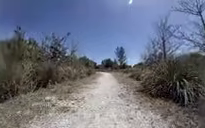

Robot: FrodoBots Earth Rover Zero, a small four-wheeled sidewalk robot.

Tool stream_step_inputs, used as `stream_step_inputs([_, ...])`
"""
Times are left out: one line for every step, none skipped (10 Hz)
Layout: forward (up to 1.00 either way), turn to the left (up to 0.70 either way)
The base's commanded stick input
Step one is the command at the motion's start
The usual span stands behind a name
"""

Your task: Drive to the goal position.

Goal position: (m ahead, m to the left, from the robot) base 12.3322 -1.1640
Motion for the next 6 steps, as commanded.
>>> stream_step_inputs([0.7, 0.0])
stream_step_inputs([0.7, 0.0])
stream_step_inputs([0.7, 0.0])
stream_step_inputs([0.7, 0.0])
stream_step_inputs([0.7, 0.0])
stream_step_inputs([0.7, 0.0])
